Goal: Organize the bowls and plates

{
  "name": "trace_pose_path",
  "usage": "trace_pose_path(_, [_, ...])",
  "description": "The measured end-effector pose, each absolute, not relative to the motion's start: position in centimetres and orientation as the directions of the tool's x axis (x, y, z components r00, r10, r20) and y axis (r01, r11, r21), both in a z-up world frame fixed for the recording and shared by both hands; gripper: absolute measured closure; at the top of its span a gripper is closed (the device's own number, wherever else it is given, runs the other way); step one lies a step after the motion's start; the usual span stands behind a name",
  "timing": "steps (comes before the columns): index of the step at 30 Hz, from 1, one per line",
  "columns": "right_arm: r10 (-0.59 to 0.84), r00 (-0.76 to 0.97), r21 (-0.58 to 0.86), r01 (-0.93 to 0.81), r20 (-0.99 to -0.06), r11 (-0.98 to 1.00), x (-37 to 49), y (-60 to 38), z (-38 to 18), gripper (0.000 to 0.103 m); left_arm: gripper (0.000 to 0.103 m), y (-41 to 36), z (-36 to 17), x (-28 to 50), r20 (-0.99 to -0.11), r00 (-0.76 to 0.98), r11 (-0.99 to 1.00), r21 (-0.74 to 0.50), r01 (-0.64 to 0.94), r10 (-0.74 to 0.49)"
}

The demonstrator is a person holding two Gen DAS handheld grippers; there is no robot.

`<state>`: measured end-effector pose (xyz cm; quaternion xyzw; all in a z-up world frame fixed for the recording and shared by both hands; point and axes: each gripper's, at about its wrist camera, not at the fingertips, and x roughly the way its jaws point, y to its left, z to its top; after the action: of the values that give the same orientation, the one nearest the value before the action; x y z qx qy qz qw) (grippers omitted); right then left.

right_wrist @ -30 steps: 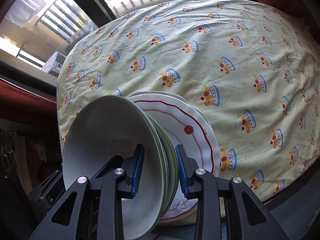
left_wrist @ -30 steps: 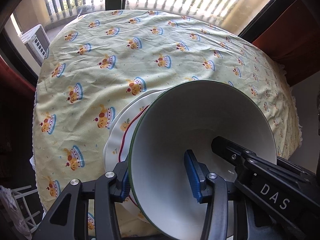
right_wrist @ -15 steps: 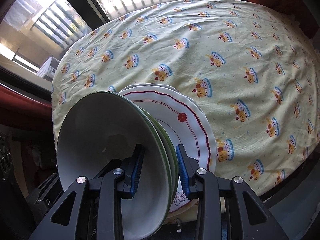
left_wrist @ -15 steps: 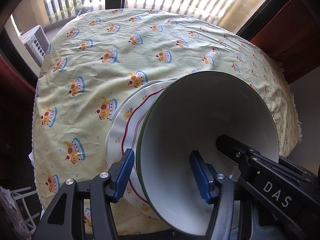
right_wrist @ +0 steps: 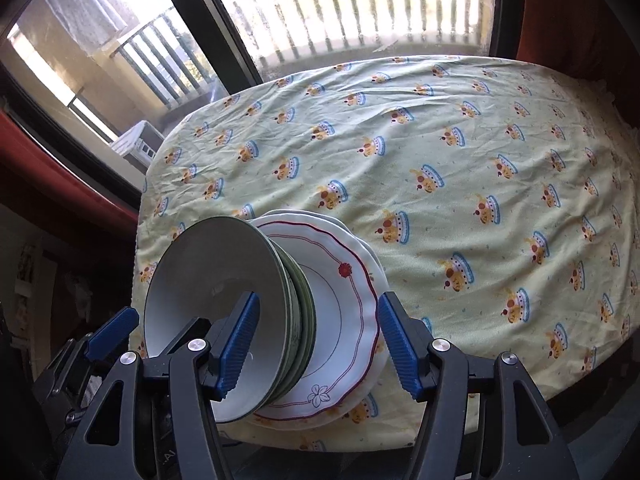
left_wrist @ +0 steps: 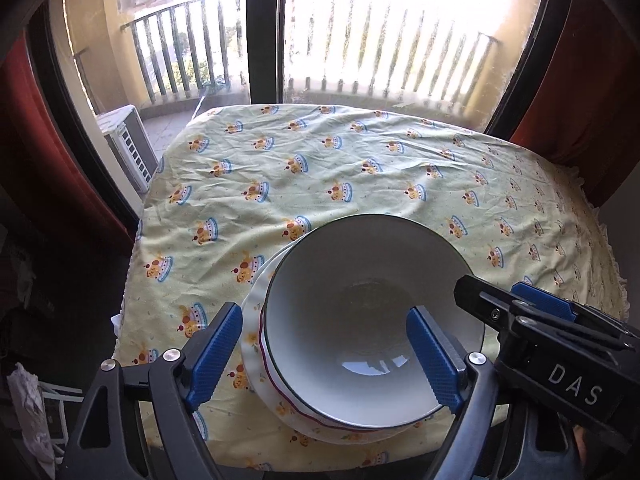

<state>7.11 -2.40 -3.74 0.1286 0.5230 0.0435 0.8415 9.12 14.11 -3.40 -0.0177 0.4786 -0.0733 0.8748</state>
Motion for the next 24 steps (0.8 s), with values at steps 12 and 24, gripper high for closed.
trace_pose_path(12, [0.18,0.64,0.22,-0.017,-0.747,0.975,2.6,-9.5,-0.8,0.028,0.016,8.8,-2.4,4.4,-0.739,0.669,0.994,-0.105,0.005,-0.081])
trace_pose_path(24, [0.064,0.715,0.111,0.019,-0.696,0.994,-3.7,-16.3,-4.2,0.021,0.011,6.5,-5.3,-1.3,-0.681,0.729,0.993,-0.113,-0.018,-0.064])
